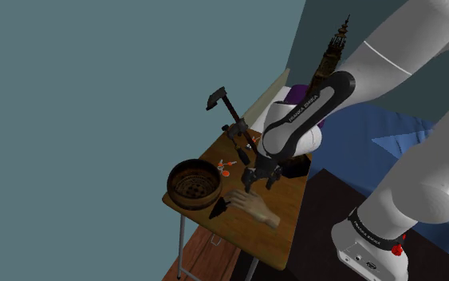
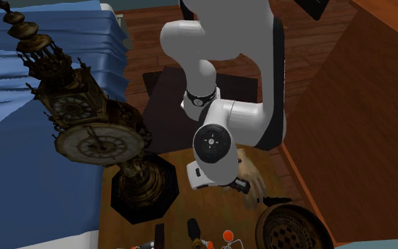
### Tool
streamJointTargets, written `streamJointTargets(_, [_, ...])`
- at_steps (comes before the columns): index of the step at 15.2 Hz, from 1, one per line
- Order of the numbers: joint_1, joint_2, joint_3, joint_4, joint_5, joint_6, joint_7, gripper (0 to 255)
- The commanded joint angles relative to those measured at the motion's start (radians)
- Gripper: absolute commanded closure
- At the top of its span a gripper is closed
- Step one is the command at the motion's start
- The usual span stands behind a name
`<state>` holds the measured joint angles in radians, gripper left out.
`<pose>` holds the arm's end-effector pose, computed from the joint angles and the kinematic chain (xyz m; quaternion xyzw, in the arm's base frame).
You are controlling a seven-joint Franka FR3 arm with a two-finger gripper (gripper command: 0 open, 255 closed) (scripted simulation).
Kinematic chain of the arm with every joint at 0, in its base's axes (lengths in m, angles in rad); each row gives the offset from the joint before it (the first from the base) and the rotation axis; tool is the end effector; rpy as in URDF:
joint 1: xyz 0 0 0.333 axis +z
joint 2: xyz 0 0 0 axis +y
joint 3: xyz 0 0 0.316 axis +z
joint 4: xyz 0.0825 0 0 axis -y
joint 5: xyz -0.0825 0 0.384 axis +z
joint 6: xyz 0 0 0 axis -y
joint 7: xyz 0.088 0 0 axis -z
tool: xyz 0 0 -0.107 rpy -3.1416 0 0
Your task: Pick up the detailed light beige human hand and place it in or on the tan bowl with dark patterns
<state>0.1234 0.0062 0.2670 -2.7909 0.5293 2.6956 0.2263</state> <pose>0.3431 0.1233 0.1981 -0.9804 0.1615 0.0776 0.0818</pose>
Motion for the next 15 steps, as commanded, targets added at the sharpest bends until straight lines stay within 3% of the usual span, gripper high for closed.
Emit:
streamJointTargets(1, [0.007, 0.043, 0.008, -0.005, 0.025, 0.039, -0.019, 0])
streamJointTargets(10, [0.011, 0.074, 0.013, -0.001, 0.042, 0.067, -0.032, 0])
streamJointTargets(11, [0.011, 0.074, 0.013, -0.002, 0.042, 0.067, -0.032, 255])
streamJointTargets(15, [0.011, 0.074, 0.013, -0.002, 0.043, 0.067, -0.033, 255])
